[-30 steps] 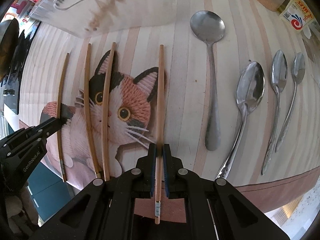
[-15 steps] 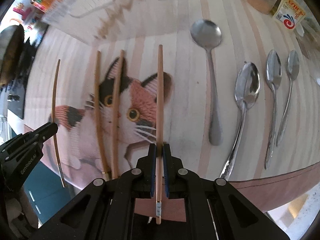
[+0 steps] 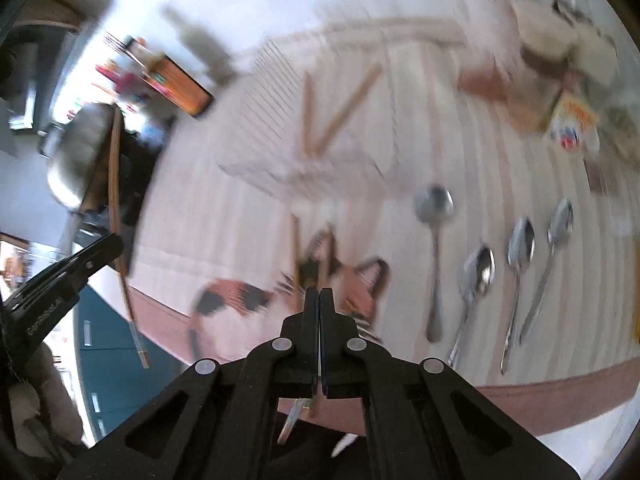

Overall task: Organize utensils
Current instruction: 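Lift both chopsticks and carry them toward the clear basket, then open the right tool to release its chopstick into the basket while the left tool holds its chopstick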

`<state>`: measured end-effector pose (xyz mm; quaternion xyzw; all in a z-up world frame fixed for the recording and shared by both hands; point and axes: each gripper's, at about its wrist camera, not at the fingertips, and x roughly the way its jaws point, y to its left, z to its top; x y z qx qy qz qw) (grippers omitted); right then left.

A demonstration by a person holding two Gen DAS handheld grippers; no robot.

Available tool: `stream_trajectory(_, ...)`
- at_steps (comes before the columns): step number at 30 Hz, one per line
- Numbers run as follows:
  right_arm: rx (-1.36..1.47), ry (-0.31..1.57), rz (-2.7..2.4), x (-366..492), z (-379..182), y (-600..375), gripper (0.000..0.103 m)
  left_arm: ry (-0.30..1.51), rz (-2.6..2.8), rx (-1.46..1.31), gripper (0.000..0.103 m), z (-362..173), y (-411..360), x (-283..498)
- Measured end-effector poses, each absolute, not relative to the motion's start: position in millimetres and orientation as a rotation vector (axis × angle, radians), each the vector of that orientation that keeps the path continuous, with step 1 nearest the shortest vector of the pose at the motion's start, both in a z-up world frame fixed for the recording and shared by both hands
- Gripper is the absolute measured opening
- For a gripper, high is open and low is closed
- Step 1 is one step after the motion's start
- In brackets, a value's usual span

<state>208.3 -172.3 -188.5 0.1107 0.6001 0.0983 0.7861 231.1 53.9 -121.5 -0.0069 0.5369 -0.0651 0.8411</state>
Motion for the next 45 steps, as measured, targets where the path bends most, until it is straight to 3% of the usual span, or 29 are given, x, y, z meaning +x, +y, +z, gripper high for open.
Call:
stream_trajectory(6, 0.235, 1.293, 0.233, 224.9, -172.8, -173.6, 0.001, 1.055, -0.156, 0.017, 0.004, -97.6, 35.6, 248.7)
stream_trajectory(10, 0.414, 1.459, 0.18, 227.3, -234.6, -184.1, 0.002, 1.142, -0.103, -0.003, 0.005, -141.6, 40.6, 246.4)
stream_trajectory(13, 0.512, 1.478, 0.141, 229.4, -271.0, -183.2, 0.016, 1.236, -0.052, -0.021, 0.005, -186.3, 50.4, 241.5)
stream_trajectory(17, 0.578, 1.499, 0.106, 233.5, -305.7, -168.7, 0.018, 1.331, 0.001, -0.027, 0.004, -235.1, 66.6, 235.0)
stream_trajectory(27, 0.606, 1.541, 0.051, 250.2, -343.0, -112.4, 0.018, 1.432, 0.092, -0.001, 0.004, -289.1, 97.6, 227.0)
stream_trajectory(35, 0.477, 1.509, -0.073, 252.1, -348.0, -91.2, 0.009, 1.45, 0.089, 0.018, 0.005, -298.5, 103.6, 224.0)
stream_trajectory(37, 0.481, 1.507, -0.067, 247.5, -346.3, -91.1, 0.001, 1.45, 0.082, 0.016, 0.005, -300.0, 104.6, 221.6)
stream_trajectory(42, 0.553, 1.519, -0.052, 240.1, -345.7, -100.7, 0.001, 1.453, 0.076, 0.018, 0.005, -302.8, 118.9, 222.5)
stream_trajectory(44, 0.576, 1.535, -0.06, 242.2, -349.4, -100.0, 0.008, 1.46, 0.077, 0.018, 0.005, -305.2, 122.2, 221.8)
stream_trajectory(45, 0.588, 1.535, -0.066, 243.4, -350.9, -99.5, 0.027, 1.462, 0.078, 0.02, 0.005, -305.9, 124.6, 221.2)
